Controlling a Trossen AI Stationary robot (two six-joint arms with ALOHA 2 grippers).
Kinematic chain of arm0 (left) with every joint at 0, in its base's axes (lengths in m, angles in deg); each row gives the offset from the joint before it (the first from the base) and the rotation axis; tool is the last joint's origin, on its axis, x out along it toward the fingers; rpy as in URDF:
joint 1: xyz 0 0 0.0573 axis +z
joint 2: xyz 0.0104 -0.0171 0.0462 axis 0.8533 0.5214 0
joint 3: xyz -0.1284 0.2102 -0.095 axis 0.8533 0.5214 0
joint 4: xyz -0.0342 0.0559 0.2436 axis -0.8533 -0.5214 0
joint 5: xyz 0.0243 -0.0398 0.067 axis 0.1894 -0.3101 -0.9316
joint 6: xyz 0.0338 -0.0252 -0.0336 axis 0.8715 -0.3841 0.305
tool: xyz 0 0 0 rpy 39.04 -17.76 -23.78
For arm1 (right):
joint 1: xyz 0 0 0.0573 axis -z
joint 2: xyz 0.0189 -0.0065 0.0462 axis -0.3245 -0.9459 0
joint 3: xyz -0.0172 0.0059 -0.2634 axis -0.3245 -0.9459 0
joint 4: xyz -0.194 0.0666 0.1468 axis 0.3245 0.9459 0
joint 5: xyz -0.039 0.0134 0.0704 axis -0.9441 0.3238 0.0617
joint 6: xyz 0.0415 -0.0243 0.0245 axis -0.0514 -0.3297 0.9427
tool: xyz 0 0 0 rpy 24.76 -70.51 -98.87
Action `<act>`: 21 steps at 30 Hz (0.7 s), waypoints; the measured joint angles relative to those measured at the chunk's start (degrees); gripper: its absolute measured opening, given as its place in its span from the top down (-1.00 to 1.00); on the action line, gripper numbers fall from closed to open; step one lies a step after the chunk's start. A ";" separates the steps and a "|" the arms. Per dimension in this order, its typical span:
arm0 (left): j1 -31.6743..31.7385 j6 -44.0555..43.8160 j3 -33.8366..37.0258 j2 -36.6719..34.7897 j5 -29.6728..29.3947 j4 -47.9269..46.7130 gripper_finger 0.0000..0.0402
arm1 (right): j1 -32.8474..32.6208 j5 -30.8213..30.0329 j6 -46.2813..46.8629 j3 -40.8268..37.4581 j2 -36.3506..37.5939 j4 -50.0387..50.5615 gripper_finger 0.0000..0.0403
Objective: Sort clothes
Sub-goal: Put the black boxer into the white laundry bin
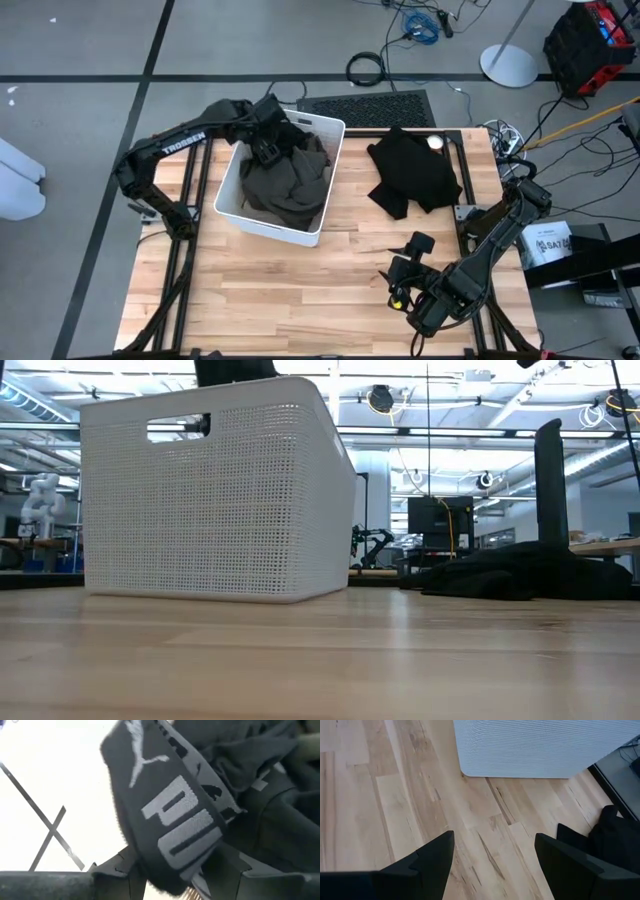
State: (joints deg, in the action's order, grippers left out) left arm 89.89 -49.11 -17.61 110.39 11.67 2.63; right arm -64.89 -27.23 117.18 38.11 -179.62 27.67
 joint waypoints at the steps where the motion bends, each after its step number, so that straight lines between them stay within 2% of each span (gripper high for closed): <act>1: 0.00 -0.04 -1.35 0.00 -0.05 -1.04 0.16 | 0.00 0.00 0.04 0.00 0.00 0.00 -0.32; 10: -0.06 -3.00 -9.44 -0.07 -0.20 -7.90 0.16 | 1.13 0.28 2.62 0.00 0.00 0.02 -0.32; 14: -0.86 -3.11 -11.43 -0.10 2.25 -9.51 0.16 | 1.86 0.33 2.69 0.00 0.01 0.02 -0.32; 18: -2.36 -3.06 -12.64 -0.13 7.37 -9.67 0.16 | 2.19 0.35 2.49 0.00 0.02 0.02 -0.32; 21: -3.17 -3.12 -12.91 -0.15 6.08 -9.36 0.16 | 2.50 0.34 2.35 0.00 0.02 0.02 -0.32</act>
State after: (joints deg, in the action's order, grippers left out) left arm 86.72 -52.24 -30.52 110.24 17.75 -6.74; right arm -62.39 -26.90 119.53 38.11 -179.60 27.69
